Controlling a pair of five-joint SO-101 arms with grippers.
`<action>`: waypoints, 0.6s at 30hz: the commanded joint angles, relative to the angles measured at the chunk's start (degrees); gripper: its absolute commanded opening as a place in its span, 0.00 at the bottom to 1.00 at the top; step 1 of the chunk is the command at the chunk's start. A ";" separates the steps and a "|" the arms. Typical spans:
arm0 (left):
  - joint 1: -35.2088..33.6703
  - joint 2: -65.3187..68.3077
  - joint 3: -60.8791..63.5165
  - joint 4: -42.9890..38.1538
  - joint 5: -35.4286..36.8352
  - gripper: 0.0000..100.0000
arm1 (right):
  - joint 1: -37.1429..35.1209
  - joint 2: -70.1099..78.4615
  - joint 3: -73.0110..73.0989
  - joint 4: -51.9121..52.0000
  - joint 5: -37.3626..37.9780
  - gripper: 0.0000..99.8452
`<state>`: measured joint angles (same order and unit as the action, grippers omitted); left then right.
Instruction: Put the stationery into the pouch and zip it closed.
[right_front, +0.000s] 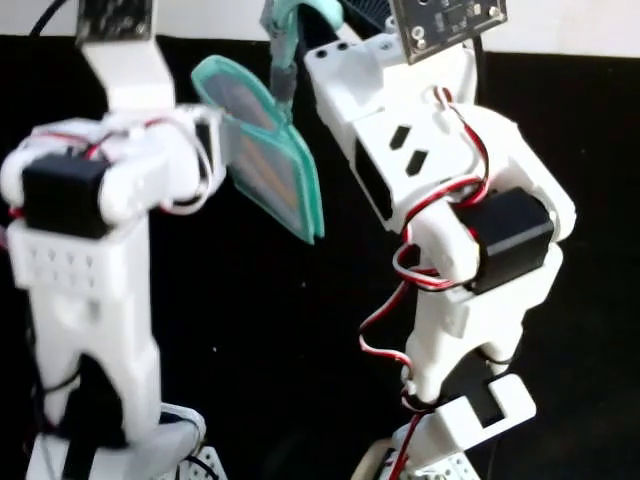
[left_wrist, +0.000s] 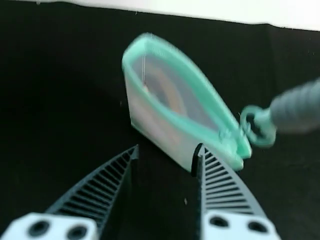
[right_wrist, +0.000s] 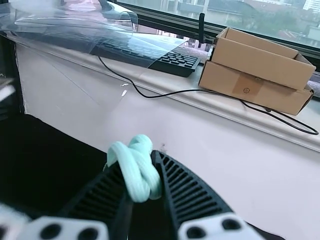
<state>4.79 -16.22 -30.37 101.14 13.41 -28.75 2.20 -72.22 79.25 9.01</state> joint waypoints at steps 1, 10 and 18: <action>4.88 -6.11 6.64 0.00 4.04 0.21 | -1.54 0.13 -2.15 -1.71 0.26 0.01; 13.76 -6.64 15.52 -6.95 25.67 0.30 | -2.51 0.22 -2.15 -1.71 0.53 0.01; 12.35 -6.81 25.89 -20.66 32.00 0.27 | -2.51 0.22 -2.15 -1.71 0.62 0.01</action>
<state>17.45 -21.23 -6.81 86.02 43.82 -30.86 2.55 -72.22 79.08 9.01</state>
